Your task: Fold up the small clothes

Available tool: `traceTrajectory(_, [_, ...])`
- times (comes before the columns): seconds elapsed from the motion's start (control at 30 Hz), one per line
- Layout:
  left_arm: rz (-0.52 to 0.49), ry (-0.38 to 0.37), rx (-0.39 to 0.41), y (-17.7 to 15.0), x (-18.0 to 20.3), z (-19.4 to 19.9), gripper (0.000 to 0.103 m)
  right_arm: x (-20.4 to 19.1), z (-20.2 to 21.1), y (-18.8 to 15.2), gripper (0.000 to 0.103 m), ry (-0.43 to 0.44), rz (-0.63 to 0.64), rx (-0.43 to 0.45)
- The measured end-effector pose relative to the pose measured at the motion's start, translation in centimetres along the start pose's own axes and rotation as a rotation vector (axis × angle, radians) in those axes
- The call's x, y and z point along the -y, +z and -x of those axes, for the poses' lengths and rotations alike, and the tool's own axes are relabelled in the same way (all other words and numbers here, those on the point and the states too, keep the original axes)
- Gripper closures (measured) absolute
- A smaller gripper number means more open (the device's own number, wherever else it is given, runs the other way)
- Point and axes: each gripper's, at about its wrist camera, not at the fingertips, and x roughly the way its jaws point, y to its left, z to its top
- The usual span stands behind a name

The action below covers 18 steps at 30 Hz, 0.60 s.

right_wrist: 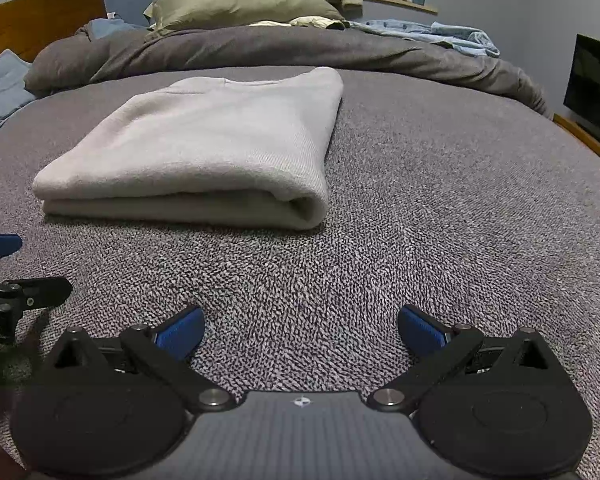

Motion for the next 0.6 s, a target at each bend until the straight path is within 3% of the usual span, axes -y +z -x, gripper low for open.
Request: traceTrajectory(0.6, [0.001, -0.007, 0.007, -0.02, -0.21, -0.01, 0.0, 0.23, 0.53, -0.89, 0.0, 0.008, 0.006, 0.025])
